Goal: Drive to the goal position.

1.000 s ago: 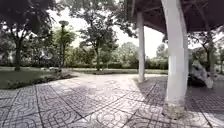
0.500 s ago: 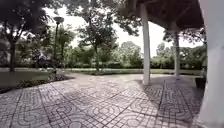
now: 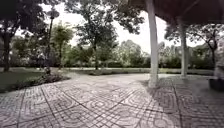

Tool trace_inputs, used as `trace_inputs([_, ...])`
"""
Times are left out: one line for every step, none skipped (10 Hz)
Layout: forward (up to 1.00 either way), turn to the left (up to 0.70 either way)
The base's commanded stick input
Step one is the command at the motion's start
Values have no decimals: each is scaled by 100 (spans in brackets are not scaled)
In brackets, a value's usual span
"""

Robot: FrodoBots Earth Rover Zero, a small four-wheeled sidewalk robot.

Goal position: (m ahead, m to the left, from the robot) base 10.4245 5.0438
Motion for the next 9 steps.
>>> trace_inputs([100, 27])
trace_inputs([100, 27])
trace_inputs([100, 14])
trace_inputs([100, 0])
trace_inputs([100, 0])
trace_inputs([100, 0])
trace_inputs([100, 16])
trace_inputs([100, 27])
trace_inputs([100, 27])
